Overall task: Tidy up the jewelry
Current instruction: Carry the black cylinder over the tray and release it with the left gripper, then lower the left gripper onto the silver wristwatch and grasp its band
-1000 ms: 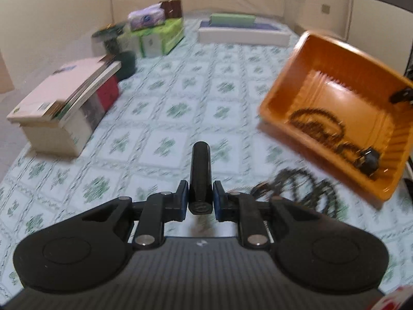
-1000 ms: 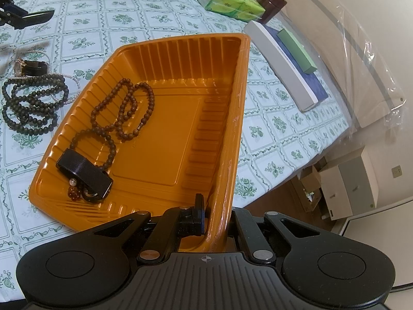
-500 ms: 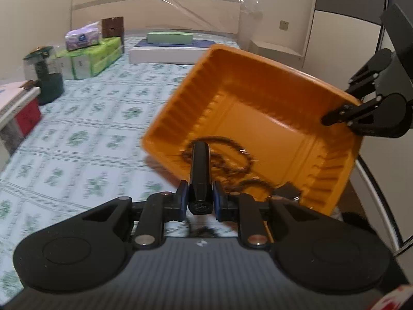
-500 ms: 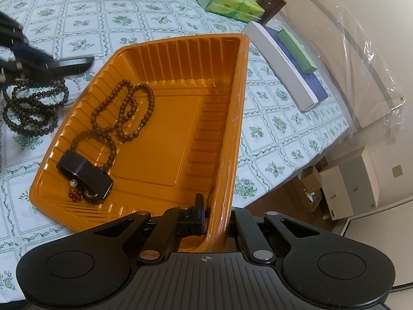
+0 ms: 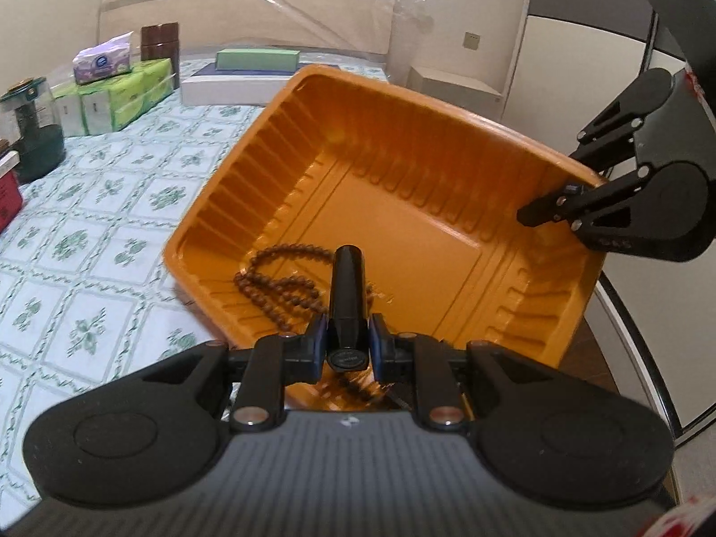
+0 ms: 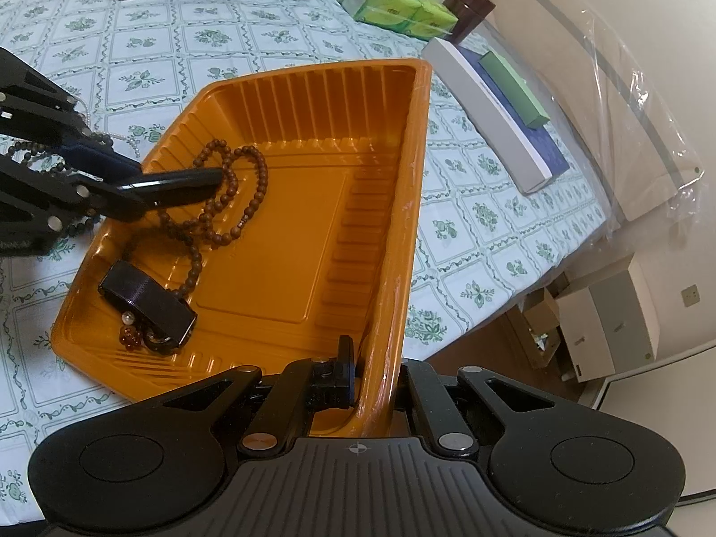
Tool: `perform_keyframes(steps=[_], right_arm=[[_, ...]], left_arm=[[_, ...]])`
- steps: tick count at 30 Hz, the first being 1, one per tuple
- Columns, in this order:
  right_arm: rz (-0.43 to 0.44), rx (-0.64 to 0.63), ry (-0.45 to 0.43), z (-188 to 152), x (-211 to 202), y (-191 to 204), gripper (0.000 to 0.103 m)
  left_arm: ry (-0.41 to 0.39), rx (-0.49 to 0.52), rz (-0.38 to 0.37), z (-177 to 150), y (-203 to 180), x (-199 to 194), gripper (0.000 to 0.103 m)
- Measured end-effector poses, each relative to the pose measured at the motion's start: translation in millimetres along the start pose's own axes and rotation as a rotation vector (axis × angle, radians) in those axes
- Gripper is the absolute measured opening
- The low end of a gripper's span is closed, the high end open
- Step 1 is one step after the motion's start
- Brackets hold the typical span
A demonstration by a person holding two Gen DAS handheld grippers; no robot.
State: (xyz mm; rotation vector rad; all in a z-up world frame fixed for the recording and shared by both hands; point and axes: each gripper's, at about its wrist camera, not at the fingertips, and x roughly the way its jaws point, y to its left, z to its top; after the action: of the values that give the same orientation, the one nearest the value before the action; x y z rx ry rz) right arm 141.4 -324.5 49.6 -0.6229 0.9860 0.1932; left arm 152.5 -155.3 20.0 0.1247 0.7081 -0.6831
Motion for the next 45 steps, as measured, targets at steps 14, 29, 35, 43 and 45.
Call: perform_keyframes(steps=[14, 29, 35, 43, 45], right_arm=[[-0.001, 0.001, -0.001, -1, 1, 1, 0.003], [-0.003, 0.005, -0.002, -2, -1, 1, 0.003], [-0.003, 0.006, 0.001, -3, -3, 1, 0.003], [-0.005, 0.004, 0.001, -2, -3, 2, 0.003], [-0.004, 0.005, 0.001, -2, -3, 1, 0.003]], left_arm=[[-0.027, -0.023, 0.039, -15, 14, -25, 0.018], [-0.051, -0.186, 0.317, -81, 80, -115, 0.022], [-0.009, -0.213, 0.365, -113, 85, -126, 0.023], [0.012, -0.215, 0.382, -128, 85, -122, 0.023], [0.014, -0.203, 0.382, -126, 85, -117, 0.022]])
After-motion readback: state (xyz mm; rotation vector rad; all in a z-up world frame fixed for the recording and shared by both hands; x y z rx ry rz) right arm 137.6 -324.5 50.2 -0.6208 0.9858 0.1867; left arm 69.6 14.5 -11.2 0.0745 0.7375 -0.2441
